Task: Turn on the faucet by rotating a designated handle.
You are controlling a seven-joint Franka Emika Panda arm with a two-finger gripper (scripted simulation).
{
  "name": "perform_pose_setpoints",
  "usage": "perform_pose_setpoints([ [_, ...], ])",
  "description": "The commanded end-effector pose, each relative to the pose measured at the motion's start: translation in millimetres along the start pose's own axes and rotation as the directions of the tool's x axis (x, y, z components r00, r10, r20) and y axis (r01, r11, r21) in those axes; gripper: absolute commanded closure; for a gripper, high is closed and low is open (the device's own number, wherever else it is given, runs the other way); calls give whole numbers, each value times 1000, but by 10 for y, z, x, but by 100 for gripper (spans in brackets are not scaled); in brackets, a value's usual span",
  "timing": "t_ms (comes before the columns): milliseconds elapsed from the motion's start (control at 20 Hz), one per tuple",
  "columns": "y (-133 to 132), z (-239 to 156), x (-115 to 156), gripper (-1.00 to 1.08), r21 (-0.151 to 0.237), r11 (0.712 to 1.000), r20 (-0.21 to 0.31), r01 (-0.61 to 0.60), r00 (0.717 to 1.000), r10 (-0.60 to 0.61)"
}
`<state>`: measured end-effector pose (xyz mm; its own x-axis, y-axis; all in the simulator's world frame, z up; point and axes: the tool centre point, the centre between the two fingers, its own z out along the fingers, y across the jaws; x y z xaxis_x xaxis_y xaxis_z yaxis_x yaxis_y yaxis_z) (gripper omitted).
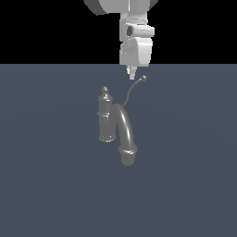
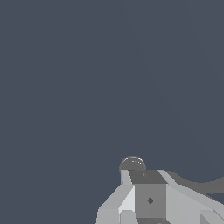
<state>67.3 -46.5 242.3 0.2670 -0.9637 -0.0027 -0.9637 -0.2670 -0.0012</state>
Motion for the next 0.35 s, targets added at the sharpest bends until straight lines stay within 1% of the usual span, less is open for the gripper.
perform_pose_setpoints([
  [0,-65,1,20,108,0,1000,-1,-4,1000,4],
  [300,-188,4,60,108,-1,1000,-2,-11,1000,11],
])
